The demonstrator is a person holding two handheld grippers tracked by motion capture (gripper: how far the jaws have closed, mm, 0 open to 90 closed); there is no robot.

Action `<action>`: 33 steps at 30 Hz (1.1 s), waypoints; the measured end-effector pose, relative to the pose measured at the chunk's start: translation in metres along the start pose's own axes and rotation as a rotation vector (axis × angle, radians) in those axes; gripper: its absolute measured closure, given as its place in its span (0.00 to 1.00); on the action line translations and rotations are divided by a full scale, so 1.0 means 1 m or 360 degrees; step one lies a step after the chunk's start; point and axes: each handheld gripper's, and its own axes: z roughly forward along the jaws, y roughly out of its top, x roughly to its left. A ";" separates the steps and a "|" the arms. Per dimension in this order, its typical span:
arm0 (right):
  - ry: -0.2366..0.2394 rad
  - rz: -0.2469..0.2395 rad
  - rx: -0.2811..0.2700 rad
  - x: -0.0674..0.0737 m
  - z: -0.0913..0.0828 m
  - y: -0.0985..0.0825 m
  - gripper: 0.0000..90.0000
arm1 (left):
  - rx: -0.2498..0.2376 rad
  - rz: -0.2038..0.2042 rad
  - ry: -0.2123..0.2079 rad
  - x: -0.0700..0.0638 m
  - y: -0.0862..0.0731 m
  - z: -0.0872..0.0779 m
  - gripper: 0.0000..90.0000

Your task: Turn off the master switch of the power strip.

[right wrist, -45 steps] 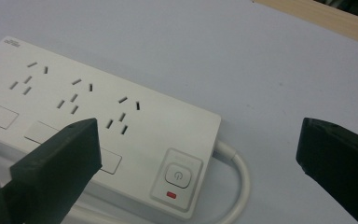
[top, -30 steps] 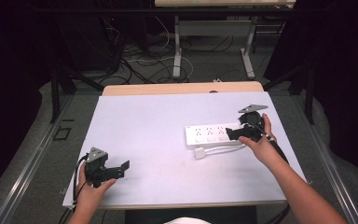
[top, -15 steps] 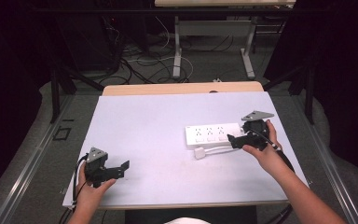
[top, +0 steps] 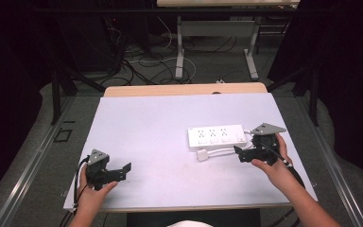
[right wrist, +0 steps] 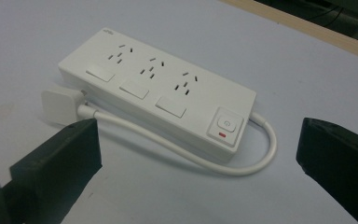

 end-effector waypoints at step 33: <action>-0.0139 0.0228 -0.0064 -0.023 -0.011 -0.085 0.00 | 0.0000 -0.0005 0.0002 0.000 0.000 0.000 0.04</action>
